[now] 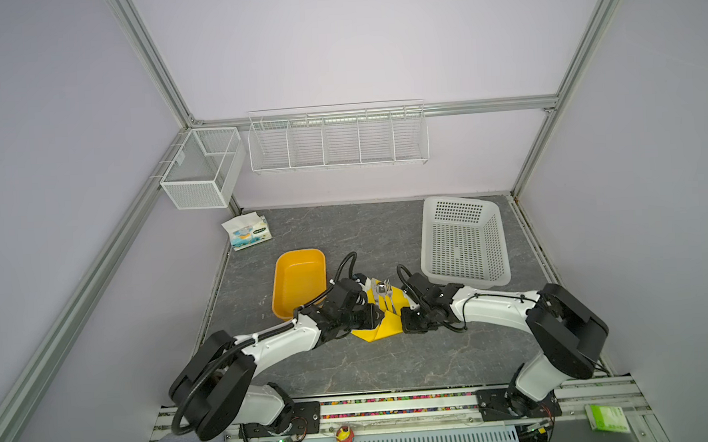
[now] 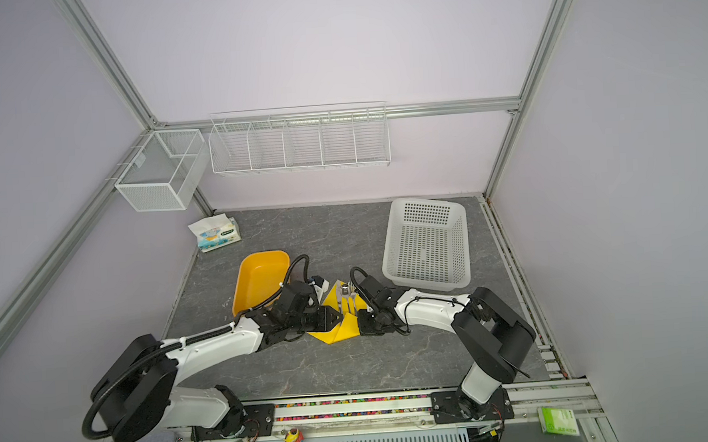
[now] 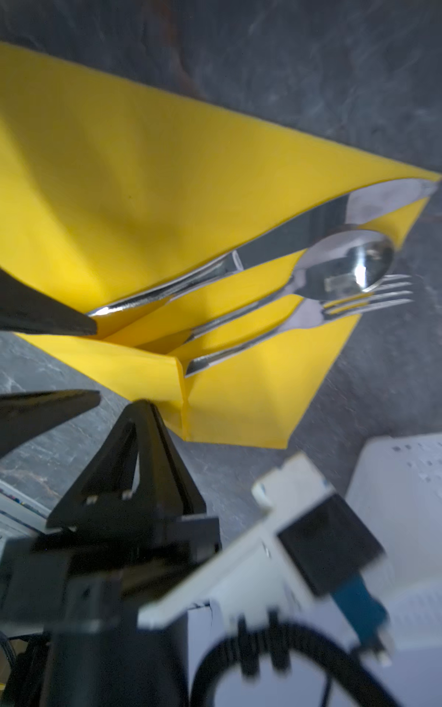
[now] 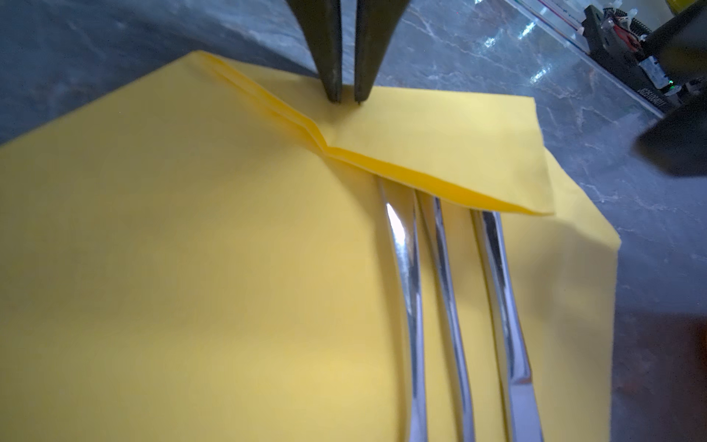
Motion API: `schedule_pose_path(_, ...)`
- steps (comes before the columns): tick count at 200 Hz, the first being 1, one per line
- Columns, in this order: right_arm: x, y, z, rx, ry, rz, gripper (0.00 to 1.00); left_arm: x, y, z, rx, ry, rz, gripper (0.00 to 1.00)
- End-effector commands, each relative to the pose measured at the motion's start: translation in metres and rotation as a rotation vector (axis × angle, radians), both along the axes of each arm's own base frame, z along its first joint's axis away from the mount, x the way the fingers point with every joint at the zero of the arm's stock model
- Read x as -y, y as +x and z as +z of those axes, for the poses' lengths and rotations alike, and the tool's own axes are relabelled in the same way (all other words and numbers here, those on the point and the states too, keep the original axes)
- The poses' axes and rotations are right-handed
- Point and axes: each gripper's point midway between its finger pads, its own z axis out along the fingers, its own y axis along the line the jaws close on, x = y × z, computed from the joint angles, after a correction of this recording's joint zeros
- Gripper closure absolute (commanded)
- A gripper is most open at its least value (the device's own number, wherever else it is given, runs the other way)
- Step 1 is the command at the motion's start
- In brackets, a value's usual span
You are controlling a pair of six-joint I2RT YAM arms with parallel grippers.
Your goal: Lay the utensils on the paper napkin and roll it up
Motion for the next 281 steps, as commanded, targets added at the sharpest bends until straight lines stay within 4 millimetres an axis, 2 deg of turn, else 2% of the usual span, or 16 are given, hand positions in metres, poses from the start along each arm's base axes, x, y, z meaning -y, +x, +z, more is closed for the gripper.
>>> schedule_pose_path(1,0.003,0.0,-0.002,-0.002,-0.029,0.006,0.88,-0.006,-0.001,0.015,0.036,-0.02,0.005,0.81)
schedule_pose_path(16,0.003,0.001,-0.003,-0.002,-0.026,0.002,0.88,0.001,-0.01,0.017,-0.004,-0.057,-0.034,0.88)
schedule_pose_path(37,0.004,0.0,-0.004,-0.007,-0.03,0.0,0.88,0.01,-0.024,0.005,-0.091,-0.068,-0.077,0.96)
schedule_pose_path(82,0.003,0.0,-0.004,-0.008,-0.029,-0.003,0.88,0.021,-0.045,-0.026,-0.155,0.011,-0.123,0.97)
schedule_pose_path(111,0.003,0.0,-0.005,-0.012,-0.029,-0.004,0.88,0.009,-0.045,-0.045,-0.173,0.08,-0.07,0.99)
schedule_pose_path(140,0.003,0.0,-0.005,-0.013,-0.031,-0.004,0.88,-0.002,-0.045,-0.055,-0.171,0.129,-0.037,0.98)
schedule_pose_path(175,0.003,0.0,-0.005,-0.013,-0.03,-0.006,0.88,-0.004,-0.051,-0.062,-0.195,0.133,-0.051,0.98)
schedule_pose_path(281,0.003,-0.001,-0.004,-0.015,-0.032,-0.003,0.88,-0.031,-0.053,-0.081,-0.196,0.252,-0.003,0.98)
